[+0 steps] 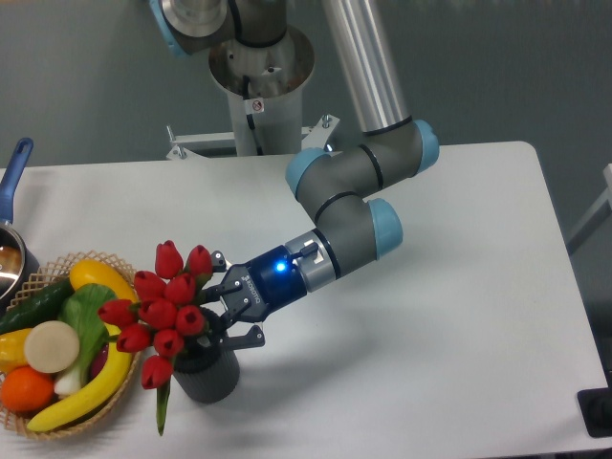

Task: Insert the flowers into the vase

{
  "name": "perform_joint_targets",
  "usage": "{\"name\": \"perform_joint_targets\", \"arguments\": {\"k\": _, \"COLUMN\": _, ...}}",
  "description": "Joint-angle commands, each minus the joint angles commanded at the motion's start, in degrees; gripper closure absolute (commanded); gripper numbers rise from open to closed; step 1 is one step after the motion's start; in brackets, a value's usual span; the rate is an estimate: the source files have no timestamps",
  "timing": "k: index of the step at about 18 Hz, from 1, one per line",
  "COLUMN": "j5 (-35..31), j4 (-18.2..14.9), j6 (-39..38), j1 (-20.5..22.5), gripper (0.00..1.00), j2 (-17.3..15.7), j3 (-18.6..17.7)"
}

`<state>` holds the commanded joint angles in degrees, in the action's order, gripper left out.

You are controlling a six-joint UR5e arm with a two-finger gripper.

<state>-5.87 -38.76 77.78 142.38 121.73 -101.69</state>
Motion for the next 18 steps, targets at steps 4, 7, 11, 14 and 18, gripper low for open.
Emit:
{"name": "perform_joint_targets", "arguments": {"k": 4, "j5": -2.1, "j4": 0.0, "j6": 0.0, "j1": 0.5, "gripper": 0.01, "j2": -0.5, "j3": 0.0}}
{"name": "perform_joint_targets", "arguments": {"k": 7, "j5": -6.7, "j4": 0.0, "j6": 0.0, "j1": 1.0, "gripper": 0.0, "j2": -1.5, "j3": -0.5}}
{"name": "perform_joint_targets", "arguments": {"k": 11, "j5": -12.2, "j4": -0.1, "j6": -0.1, "j1": 2.7, "gripper": 0.0, "j2": -4.7, "j3": -1.9}}
{"name": "perform_joint_targets", "arguments": {"k": 14, "j5": -18.7, "j4": -0.1, "j6": -0.4, "j1": 4.6, "gripper": 0.0, "j2": -7.6, "j3": -1.3}}
{"name": "perform_joint_targets", "arguments": {"k": 18, "j5": -28.7, "j4": 0.0, "j6": -0.2, "j1": 7.0, "gripper": 0.0, "j2": -7.3, "j3": 3.2}}
